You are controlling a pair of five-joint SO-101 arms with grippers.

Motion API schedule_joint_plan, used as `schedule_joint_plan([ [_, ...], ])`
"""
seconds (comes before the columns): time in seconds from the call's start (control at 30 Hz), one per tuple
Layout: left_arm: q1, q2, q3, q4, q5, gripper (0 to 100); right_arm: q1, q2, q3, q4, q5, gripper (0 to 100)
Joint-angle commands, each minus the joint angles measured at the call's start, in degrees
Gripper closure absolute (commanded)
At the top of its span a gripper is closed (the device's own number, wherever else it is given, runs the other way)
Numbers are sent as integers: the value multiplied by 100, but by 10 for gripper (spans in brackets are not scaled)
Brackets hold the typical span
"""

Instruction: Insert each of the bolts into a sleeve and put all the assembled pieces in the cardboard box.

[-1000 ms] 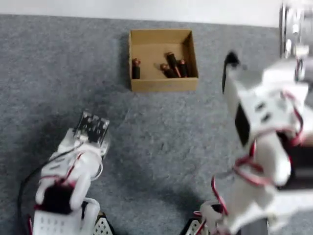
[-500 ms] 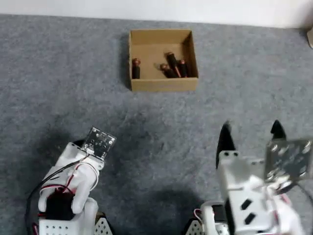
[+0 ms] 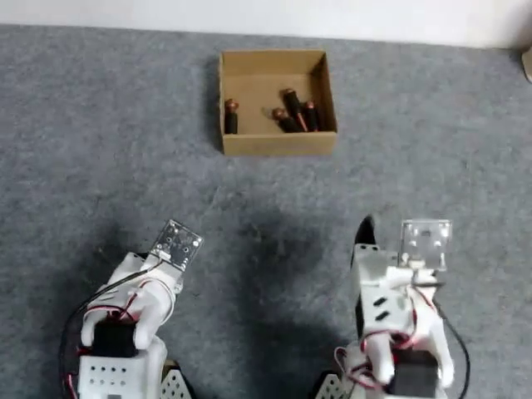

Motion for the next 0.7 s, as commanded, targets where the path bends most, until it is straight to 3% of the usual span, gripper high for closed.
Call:
schedule_joint_plan([
  [0.0,224,-31,145,-281,18,880,127,-215,1156,-549,-88,681],
  [0.2,242,-22,145,-158,18,880,136,-180,2721,-1086,-79,681],
  [0.53,207,-22,145,352,26,881,233,-154,2853,699,-53,681],
  [0.67,-154,-22,145,475,26,881,295,-189,2853,1095,-53,681],
])
